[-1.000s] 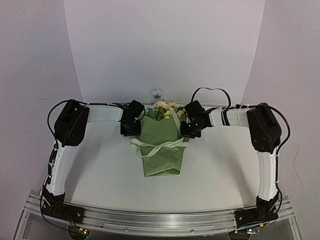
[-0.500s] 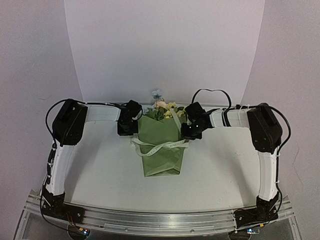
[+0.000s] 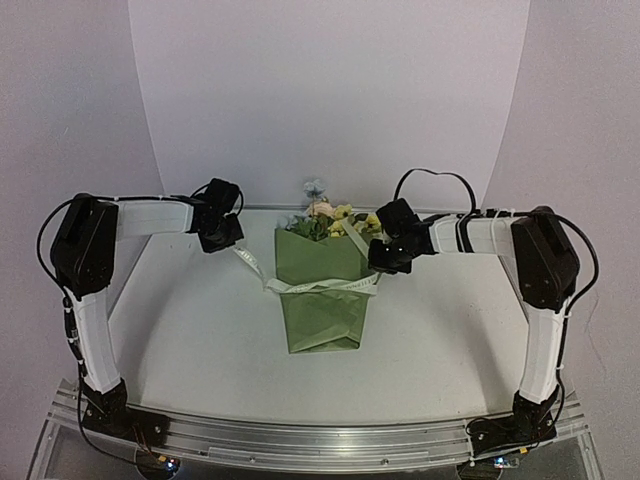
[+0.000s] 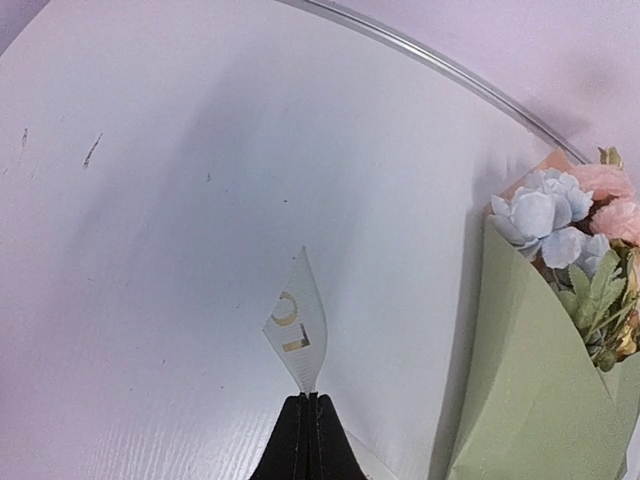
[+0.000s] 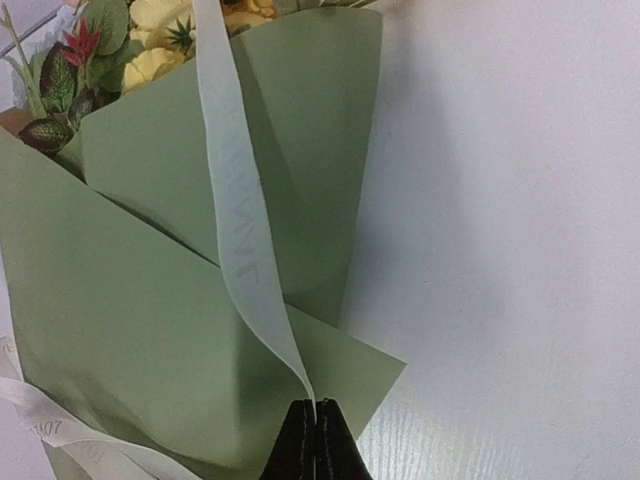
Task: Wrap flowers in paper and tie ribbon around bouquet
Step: Cross the ribbon over the folded bouquet.
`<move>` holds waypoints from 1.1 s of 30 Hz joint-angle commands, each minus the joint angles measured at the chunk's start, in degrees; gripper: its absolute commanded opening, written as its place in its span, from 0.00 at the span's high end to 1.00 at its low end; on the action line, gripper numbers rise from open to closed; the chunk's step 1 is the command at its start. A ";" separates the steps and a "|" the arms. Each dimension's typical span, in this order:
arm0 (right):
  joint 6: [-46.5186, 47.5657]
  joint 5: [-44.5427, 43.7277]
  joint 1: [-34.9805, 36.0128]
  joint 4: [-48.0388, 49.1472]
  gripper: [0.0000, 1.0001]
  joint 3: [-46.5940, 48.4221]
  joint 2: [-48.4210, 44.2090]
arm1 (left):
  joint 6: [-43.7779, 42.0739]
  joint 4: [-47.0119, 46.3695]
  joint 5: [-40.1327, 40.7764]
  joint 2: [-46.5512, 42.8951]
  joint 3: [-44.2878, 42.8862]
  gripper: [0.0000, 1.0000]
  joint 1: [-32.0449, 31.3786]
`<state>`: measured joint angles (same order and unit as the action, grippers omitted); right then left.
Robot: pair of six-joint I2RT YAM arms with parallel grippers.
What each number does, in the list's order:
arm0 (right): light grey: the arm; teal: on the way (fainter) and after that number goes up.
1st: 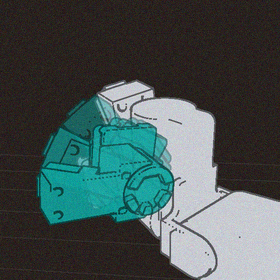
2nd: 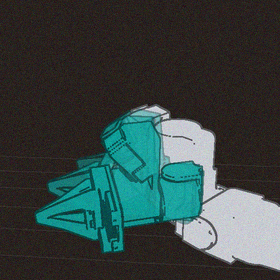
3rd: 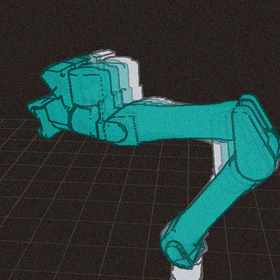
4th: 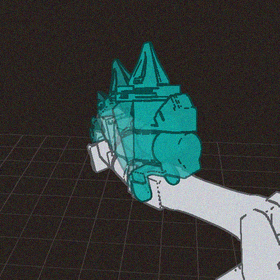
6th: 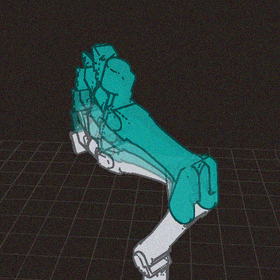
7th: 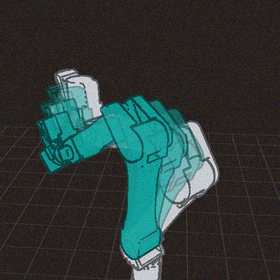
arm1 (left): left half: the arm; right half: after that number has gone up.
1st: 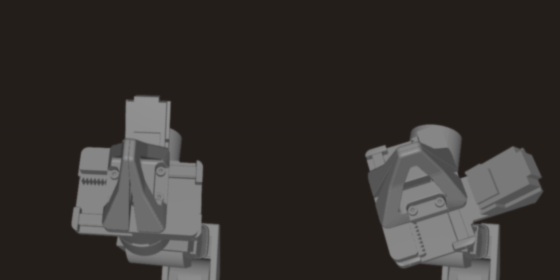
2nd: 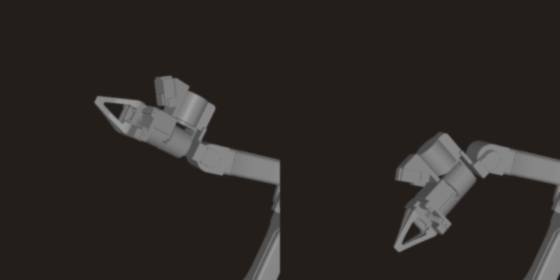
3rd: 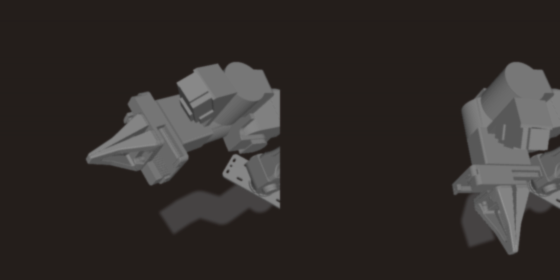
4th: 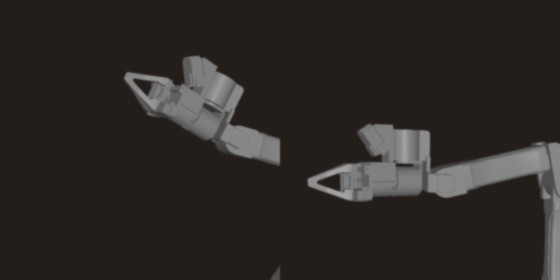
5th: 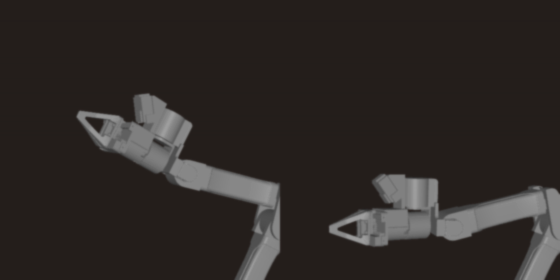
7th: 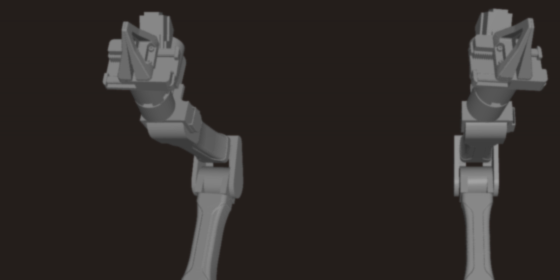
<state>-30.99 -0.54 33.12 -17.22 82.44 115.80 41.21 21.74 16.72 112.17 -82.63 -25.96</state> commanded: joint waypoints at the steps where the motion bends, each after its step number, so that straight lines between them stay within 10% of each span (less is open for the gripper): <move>1: -2.56 -8.12 -0.17 1.06 1.00 -3.76 -6.21 | 2.99 -3.83 -1.83 -2.89 3.77 1.00 3.85; 33: -15.13 -12.80 -10.34 -0.46 1.00 -21.85 -14.78 | 9.59 -11.24 -12.62 -12.54 27.13 1.00 11.83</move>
<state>-46.94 -13.93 23.03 -17.85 57.99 101.43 50.74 15.13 7.47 102.05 -57.02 -13.82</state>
